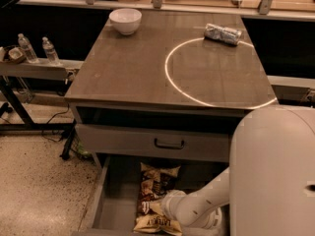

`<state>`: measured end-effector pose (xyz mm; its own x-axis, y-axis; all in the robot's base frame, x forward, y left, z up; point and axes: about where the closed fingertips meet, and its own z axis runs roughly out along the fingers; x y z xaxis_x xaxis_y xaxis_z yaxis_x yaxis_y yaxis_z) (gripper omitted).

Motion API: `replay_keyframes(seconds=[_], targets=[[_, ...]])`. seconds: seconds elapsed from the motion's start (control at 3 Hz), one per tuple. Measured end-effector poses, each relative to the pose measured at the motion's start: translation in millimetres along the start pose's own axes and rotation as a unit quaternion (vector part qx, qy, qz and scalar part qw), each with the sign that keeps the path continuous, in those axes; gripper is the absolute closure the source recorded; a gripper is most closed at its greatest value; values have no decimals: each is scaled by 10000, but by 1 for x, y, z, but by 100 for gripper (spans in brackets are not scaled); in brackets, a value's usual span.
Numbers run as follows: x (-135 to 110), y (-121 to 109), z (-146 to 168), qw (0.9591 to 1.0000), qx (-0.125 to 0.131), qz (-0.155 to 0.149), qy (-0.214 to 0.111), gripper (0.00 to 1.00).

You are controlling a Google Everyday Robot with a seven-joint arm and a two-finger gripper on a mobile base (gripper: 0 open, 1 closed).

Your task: Pick brown chip bag from middle drawer and place on counter

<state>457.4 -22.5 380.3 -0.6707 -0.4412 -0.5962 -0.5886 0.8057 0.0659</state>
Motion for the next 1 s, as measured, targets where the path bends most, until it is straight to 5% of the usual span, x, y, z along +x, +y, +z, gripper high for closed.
replay_keyframes(seconds=[0.33, 0.67, 1.0], targets=[[4, -8, -4, 9999, 102, 77, -7, 80], [-1, -17, -36, 9998, 123, -152, -23, 100], [-25, -29, -80, 9967, 184, -796, -16, 100]])
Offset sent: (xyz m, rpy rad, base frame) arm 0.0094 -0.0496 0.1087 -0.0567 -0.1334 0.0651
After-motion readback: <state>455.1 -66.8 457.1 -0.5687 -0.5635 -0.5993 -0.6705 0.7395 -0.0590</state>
